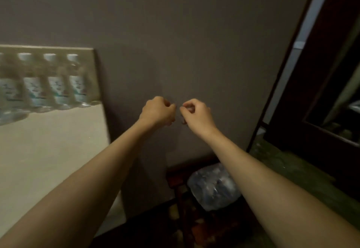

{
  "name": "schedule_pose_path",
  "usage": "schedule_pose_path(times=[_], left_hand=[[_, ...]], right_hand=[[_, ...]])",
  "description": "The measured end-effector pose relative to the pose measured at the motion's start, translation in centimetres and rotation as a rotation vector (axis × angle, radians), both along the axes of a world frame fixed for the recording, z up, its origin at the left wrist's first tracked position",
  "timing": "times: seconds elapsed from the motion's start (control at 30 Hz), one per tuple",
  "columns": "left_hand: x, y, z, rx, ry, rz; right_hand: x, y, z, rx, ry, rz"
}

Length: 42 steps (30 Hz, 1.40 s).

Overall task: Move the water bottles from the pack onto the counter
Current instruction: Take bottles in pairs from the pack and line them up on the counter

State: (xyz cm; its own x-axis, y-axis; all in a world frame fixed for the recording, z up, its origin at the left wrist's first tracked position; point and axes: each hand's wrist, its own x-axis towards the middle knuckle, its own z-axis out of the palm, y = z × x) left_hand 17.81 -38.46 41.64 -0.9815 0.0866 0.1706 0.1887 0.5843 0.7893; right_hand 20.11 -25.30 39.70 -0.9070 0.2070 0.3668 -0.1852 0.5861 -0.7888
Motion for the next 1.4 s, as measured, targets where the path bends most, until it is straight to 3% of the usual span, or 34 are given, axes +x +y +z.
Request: schedule_pose_path(times=[0.3, 0.6, 0.87, 1.2, 1.4], left_hand=[[0.2, 15.2, -5.7, -0.091, -0.205, -0.310], [-7.4, 23.8, -16.1, -0.193, -0.438, -0.457], [-15.9, 27.2, -23.6, -0.187, -0.619, -0.415], [-19.5, 26.8, -31.9, -0.230, -0.822, -0.423], [-20.4, 30.0, -36.5, -0.227, -1.018, -0.422]], right_hand=[[1.5, 14.3, -6.4, -0.152, -0.210, -0.258], [-2.5, 23.7, -13.7, -0.162, -0.459, -0.398], [-10.9, 26.7, -20.2, -0.141, -0.805, -0.314], [-15.5, 28.1, -28.7, 0.093, -1.130, -0.134], [-17.1, 30.7, -34.5, 0.082, -1.277, -0.094]])
